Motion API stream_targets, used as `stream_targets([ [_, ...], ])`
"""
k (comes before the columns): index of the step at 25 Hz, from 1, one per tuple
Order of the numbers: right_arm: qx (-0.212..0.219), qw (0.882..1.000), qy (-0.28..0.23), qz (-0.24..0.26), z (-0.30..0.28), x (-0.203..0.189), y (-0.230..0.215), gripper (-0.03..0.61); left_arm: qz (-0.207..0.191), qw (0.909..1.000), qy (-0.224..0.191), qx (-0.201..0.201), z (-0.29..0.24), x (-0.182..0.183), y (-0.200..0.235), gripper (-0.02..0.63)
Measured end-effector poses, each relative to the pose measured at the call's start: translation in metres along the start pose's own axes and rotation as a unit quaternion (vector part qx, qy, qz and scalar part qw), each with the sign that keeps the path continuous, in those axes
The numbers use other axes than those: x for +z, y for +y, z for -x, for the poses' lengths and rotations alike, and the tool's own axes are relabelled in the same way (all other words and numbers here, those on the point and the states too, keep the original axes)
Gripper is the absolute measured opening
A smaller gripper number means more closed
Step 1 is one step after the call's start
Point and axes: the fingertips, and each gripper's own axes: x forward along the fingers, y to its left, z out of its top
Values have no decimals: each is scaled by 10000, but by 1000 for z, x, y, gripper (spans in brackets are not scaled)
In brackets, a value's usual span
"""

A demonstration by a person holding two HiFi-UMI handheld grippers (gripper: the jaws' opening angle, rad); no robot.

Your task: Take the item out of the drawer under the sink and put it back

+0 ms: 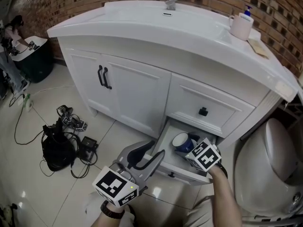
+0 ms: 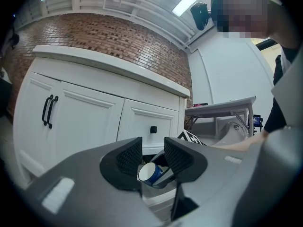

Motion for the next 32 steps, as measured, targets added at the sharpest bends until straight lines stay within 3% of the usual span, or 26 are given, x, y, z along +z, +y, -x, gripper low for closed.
stream_targets([
  [3, 137, 9998, 96, 55, -10, -4, 4, 367, 18, 10000, 10, -24, -1, -1, -1, 161],
  [10, 396, 9984, 102, -381, -16, -16, 3, 364, 41, 10000, -56, -34, 1, 3, 0, 161],
  [28, 408, 9973, 306, -531, 22, -63, 4, 368, -10, 9998, -16, -187, -9, 1, -15, 161],
  [32, 400, 9971, 138, -625, 37, -66, 6, 368, -42, 9997, 19, -225, -10, 0, -20, 161],
])
